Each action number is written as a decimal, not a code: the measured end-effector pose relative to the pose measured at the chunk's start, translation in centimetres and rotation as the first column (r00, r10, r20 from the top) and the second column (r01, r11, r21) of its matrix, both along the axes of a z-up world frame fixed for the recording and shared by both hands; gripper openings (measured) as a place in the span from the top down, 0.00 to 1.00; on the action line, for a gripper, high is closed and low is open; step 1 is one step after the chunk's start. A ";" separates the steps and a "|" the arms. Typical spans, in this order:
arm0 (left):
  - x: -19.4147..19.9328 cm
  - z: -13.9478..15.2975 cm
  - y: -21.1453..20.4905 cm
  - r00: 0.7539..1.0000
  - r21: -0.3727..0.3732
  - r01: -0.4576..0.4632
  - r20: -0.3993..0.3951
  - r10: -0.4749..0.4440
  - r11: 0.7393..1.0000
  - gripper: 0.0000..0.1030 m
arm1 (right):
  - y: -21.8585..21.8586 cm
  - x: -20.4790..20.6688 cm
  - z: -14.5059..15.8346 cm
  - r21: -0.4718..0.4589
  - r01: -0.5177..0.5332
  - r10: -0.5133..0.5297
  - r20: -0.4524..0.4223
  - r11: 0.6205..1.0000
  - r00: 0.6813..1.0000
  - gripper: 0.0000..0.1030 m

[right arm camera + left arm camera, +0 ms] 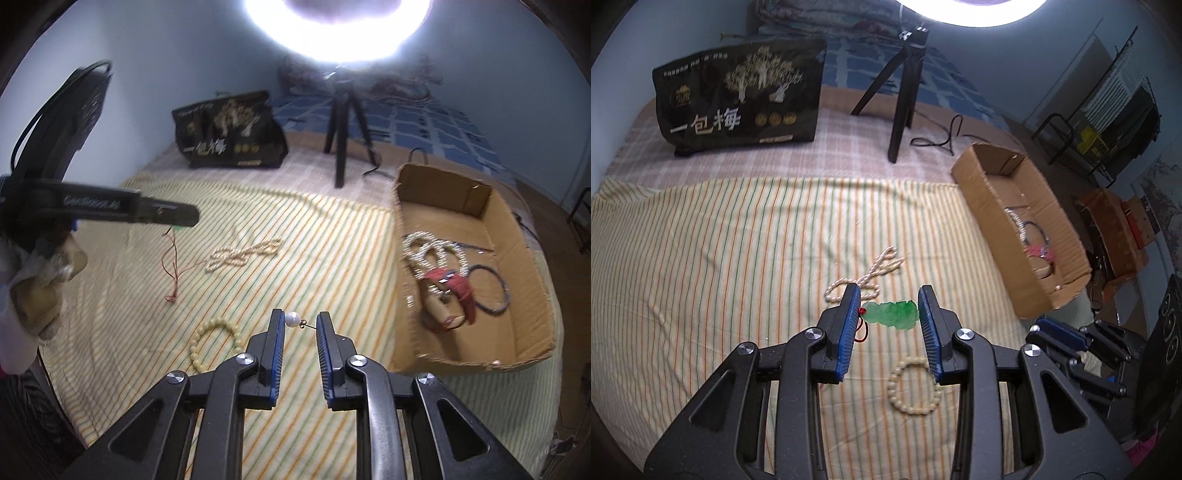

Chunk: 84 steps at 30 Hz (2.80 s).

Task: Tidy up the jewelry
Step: 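Carry the jade pendant with the left tool while the right tool carries the earring over the box, then open the left gripper dropping the pendant while the right gripper releases the earring into the box, then move the left tool to the pearl necklace while the right tool approaches the beaded bracelet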

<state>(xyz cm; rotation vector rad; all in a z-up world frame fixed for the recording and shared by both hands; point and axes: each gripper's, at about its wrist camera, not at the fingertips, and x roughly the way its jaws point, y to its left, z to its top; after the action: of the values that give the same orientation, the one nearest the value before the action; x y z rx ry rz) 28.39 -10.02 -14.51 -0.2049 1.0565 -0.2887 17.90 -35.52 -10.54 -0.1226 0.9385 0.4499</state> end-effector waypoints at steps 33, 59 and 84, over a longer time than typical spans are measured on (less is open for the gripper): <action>5.1 8.9 -12.2 0.976 -0.103 0.189 0.126 -0.176 0.977 0.69 | -11.3 3.2 2.1 0.035 0.279 -0.281 0.066 0.960 0.958 0.85; 13.8 6.7 -22.0 0.966 -0.017 0.239 0.106 -0.236 0.971 0.69 | -13.4 5.2 -0.2 0.026 0.346 -0.347 0.025 0.938 0.938 0.84; 12.2 8.0 -18.1 0.976 -0.008 0.183 0.123 -0.181 0.983 0.46 | -10.8 3.9 2.7 0.001 0.306 -0.304 0.109 0.952 0.946 0.16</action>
<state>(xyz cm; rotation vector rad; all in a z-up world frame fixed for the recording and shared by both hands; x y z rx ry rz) 40.60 -28.11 -6.47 -0.1061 0.9526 -0.4714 21.79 -46.29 -7.87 -0.0140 0.8365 0.1468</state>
